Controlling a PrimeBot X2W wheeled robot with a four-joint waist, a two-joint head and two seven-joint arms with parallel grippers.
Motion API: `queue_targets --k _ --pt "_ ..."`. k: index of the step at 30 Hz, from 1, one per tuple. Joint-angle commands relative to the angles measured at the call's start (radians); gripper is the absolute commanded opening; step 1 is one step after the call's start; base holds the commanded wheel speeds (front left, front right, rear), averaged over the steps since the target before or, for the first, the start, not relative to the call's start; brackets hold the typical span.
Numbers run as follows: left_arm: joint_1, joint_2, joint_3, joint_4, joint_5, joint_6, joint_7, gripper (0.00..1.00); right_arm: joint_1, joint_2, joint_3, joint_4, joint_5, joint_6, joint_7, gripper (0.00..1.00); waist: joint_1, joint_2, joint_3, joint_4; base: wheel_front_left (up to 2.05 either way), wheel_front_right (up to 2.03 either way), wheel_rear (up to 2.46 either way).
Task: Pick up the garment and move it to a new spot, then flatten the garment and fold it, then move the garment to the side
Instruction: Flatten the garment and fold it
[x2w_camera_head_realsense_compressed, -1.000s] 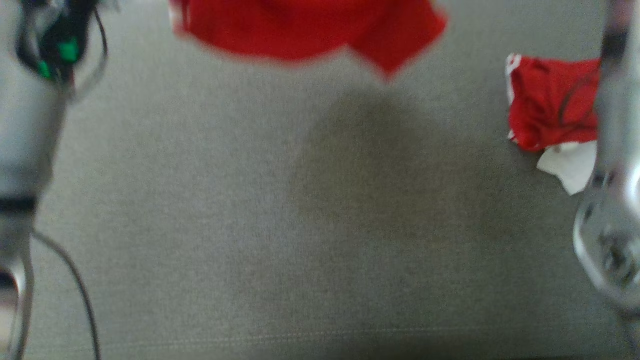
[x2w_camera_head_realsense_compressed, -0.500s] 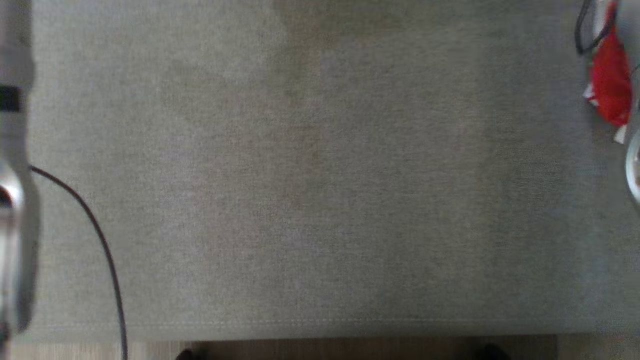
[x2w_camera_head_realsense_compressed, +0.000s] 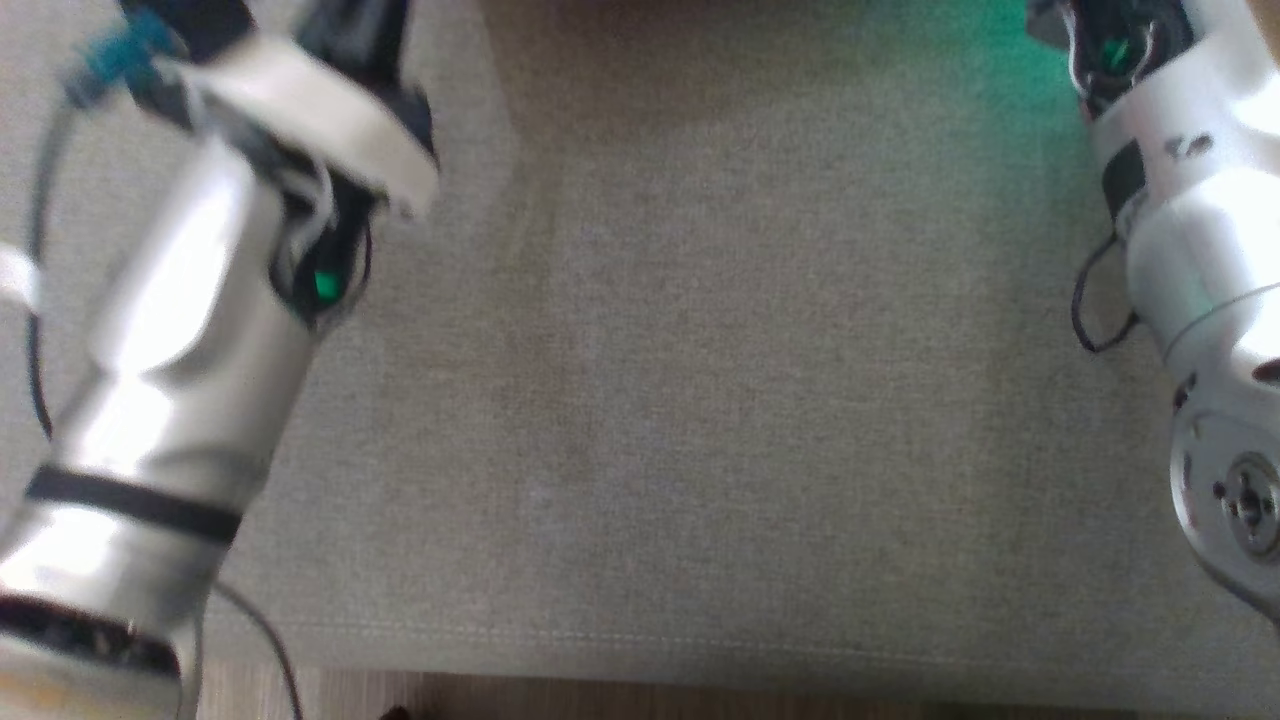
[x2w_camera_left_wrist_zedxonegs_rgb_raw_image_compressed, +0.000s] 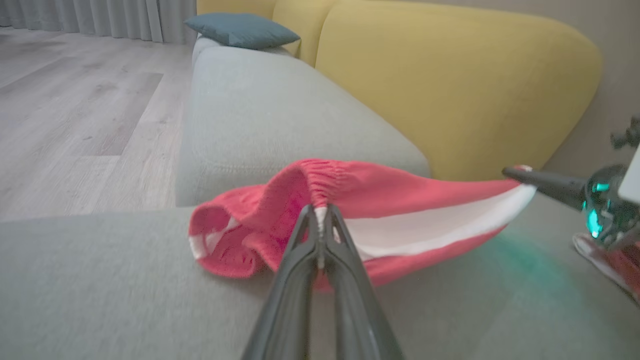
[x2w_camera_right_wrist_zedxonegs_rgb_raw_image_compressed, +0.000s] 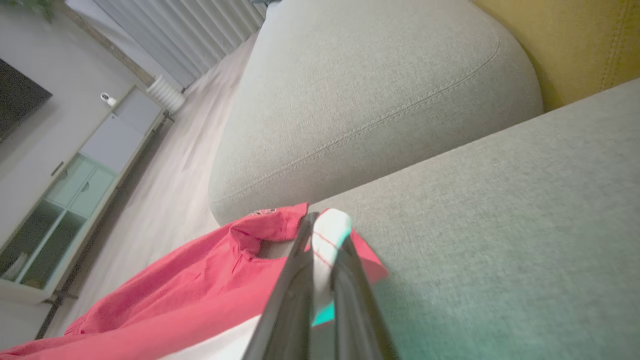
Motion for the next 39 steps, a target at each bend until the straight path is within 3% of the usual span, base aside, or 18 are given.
queue_targets --k 1,7,15,25,34,39 --pt "-0.003 0.061 0.015 -0.033 0.0 0.002 -0.006 0.0 0.005 0.016 0.01 -0.032 -0.01 -0.001 0.014 0.0 0.0 0.0 -0.044 0.004 0.0 0.0 0.0" --pt "0.132 0.126 -0.138 -0.06 -0.022 0.001 -0.006 0.0 0.121 -0.011 0.05 -0.032 -0.054 -0.001 0.153 0.0 0.0 0.0 -0.15 0.002 0.0 0.0 0.0" --pt "0.255 0.175 -0.267 -0.087 -0.038 0.001 -0.006 0.0 0.273 -0.038 0.084 -0.032 -0.049 -0.001 0.248 0.0 0.0 0.0 -0.285 -0.016 0.0 0.0 0.0" --pt "0.401 0.196 -0.333 -0.109 -0.072 0.001 -0.006 0.0 0.441 -0.054 0.133 -0.089 0.019 -0.001 0.326 0.0 0.0 0.0 -0.438 -0.043 0.0 0.0 0.0" --pt "0.536 0.209 -0.401 -0.222 -0.1 0.003 0.018 0.0 0.609 -0.151 0.161 -0.186 0.094 -0.001 0.431 0.0 0.0 0.0 -0.543 -0.046 0.0 0.0 0.0" --pt "0.592 0.215 -0.414 -0.324 -0.13 0.03 0.056 0.0 0.669 -0.188 0.146 -0.261 0.127 -0.001 0.477 0.0 0.0 0.0 -0.56 -0.044 0.0 0.0 0.0"
